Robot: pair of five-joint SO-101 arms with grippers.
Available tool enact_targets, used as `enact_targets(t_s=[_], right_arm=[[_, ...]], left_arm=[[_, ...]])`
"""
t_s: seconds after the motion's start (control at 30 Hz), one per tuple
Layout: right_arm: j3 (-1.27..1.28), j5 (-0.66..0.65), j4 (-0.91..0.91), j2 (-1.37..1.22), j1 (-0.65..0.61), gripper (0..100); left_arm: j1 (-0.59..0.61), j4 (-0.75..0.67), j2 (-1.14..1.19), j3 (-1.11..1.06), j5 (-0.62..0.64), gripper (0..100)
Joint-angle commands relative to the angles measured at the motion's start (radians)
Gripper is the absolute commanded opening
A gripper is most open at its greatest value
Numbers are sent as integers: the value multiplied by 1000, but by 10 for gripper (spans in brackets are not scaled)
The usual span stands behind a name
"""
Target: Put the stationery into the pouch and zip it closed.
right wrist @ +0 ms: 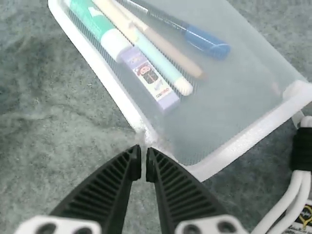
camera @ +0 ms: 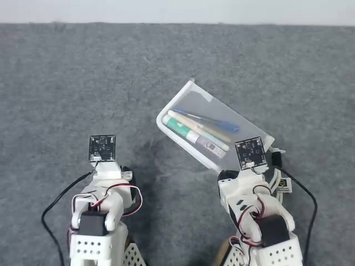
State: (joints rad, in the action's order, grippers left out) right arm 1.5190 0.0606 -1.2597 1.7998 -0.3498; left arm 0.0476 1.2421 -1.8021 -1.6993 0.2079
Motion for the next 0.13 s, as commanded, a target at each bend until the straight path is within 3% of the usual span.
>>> enact_targets(t_s=[0.0,0.1], right_arm=[[-23,-35,19,18,12,6],[-25,-35,18,18,12,6]], left_arm=[[0,8,-14,15,12,21],[0,8,-14,15,12,21]])
